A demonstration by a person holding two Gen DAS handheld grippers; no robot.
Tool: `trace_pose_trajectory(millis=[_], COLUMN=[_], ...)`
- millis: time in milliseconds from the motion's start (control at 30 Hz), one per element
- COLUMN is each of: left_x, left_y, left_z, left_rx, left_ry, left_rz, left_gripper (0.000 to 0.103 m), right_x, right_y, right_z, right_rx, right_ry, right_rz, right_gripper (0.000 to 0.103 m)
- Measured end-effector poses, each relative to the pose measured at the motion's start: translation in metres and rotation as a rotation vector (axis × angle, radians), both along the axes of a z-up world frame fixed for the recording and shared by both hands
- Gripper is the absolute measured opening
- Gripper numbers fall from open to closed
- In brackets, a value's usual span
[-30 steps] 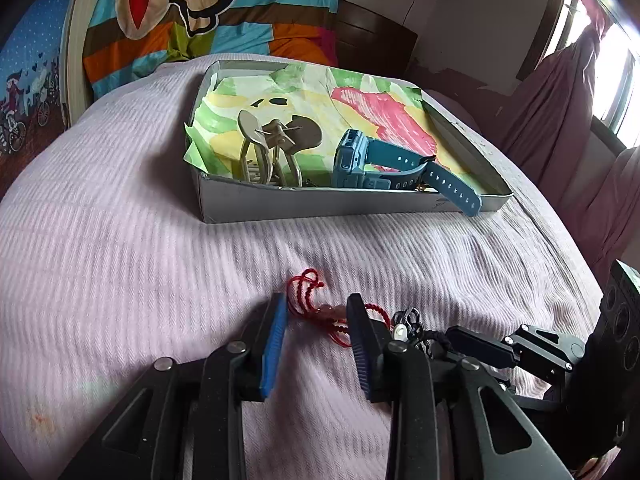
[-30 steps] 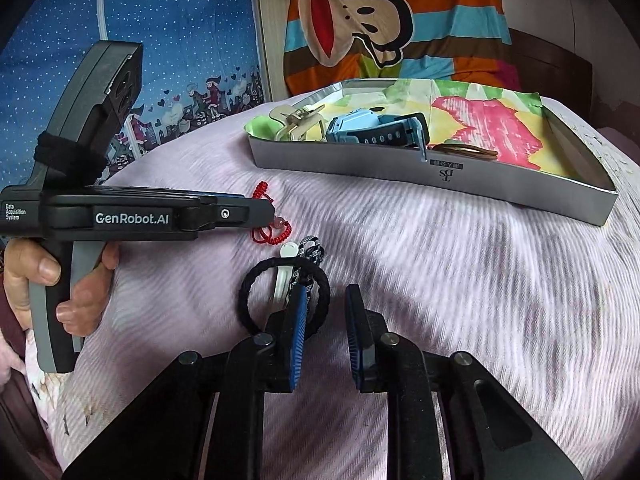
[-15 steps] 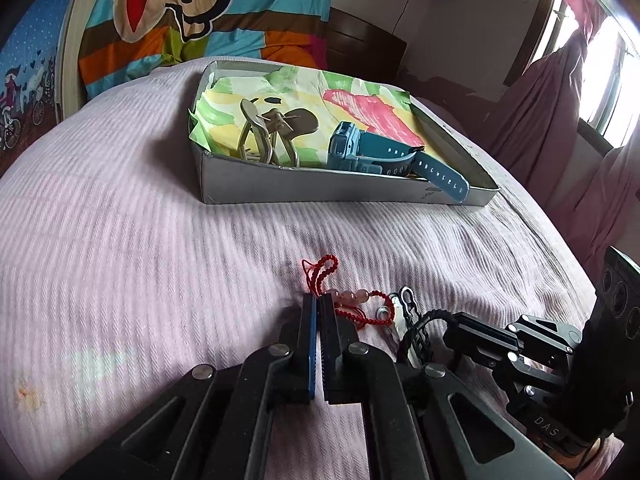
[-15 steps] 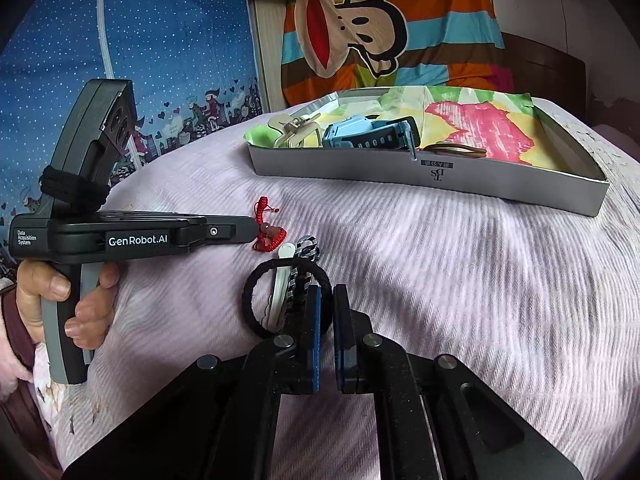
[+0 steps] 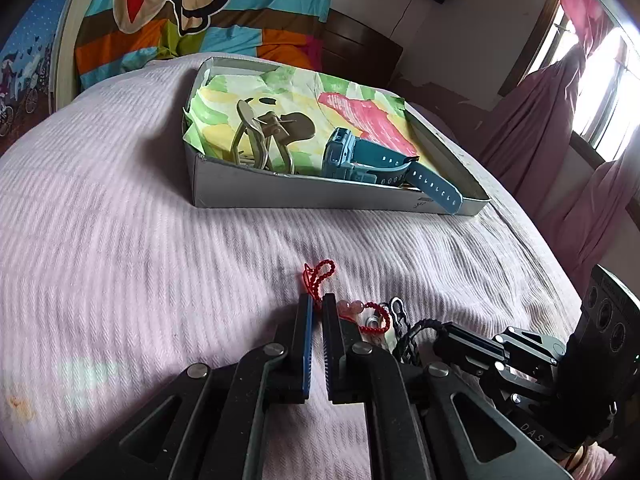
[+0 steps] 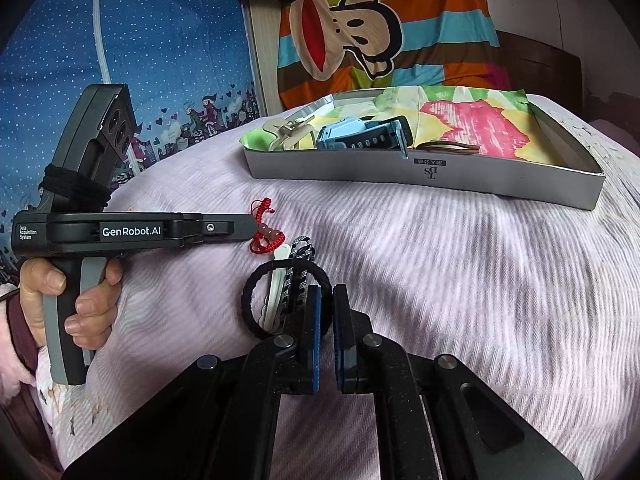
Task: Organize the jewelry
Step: 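Grasp the red string bracelet with the left tool while the right tool grasps the black hair tie, then lift the red bracelet with the left tool while the right tool lifts the black hair tie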
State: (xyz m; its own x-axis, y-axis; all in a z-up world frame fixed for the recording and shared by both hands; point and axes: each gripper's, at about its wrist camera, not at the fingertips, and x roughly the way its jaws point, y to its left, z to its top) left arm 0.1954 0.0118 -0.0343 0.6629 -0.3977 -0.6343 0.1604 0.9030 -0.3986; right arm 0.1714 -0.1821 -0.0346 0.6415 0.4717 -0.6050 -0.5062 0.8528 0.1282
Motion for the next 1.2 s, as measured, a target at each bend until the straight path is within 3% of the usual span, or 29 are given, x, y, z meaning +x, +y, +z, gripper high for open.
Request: trace_pose_trajectory(millis=[133,400,633,833,1000,1200], left_x=[0.007,0.017,0.015,0.000,-0.011,-0.008], left_y=[-0.001,-0.004,-0.002,0.005,0.007,0.005], left_z=[0.001,-0.002,-0.004,-0.002,0.016,0.058], left_rx=[-0.009,0.006,0.009,-0.013,-0.009,-0.018], left_ry=[0.006,0.030,0.029,-0.024,-0.084,-0.150], left_rz=[-0.002,0.009,0.026,0.058,0.079,0.065], left_gripper=[0.020,0.021,0.006,0.004,0.004,0.004], right_x=[0.001,0.001,0.000,-0.005,-0.006,-0.001], right_y=[-0.001,-0.001,0.000,-0.007,-0.016,-0.034], right_z=[-0.001,-0.002,-0.002,0.003,0.007,0.025], right_rx=[0.006,0.008,0.004,0.029,0.071,0.166], right_ry=[0.003,0.004,0.000,-0.032,-0.058,-0.091], right_rz=[-0.004,-0.005,-0.008,-0.026,-0.045,-0.079], right_gripper=[0.005,0.005,0.005,0.005,0.005,0.005])
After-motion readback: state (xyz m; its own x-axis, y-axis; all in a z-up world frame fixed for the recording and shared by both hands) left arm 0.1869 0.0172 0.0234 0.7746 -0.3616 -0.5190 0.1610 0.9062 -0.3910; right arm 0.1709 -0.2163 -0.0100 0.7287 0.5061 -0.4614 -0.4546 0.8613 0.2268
